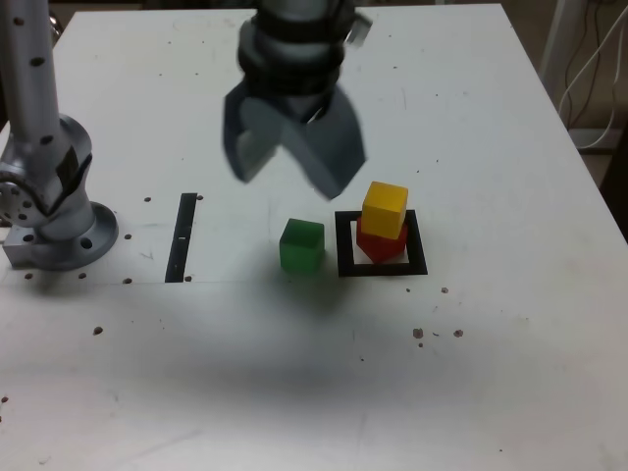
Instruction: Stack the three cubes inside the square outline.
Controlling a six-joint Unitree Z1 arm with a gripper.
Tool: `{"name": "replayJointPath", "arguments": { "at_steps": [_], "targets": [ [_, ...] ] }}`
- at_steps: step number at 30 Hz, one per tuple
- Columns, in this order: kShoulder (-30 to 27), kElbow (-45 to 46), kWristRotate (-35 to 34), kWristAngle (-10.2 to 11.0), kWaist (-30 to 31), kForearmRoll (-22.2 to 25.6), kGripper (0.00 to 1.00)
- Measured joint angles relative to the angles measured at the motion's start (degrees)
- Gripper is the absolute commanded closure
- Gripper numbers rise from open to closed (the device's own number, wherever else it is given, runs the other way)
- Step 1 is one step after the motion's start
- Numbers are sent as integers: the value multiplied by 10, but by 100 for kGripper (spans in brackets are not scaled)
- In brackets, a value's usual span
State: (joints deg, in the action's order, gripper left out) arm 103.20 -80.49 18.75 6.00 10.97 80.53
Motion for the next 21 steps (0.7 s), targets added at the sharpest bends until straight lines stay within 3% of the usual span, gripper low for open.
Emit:
{"name": "replayJointPath", "arguments": {
  "at_steps": [13,21],
  "targets": [
    [11,53,-4,-3,57,-42,0],
    [26,101,-5,-2,58,-105,0]
  ]
}}
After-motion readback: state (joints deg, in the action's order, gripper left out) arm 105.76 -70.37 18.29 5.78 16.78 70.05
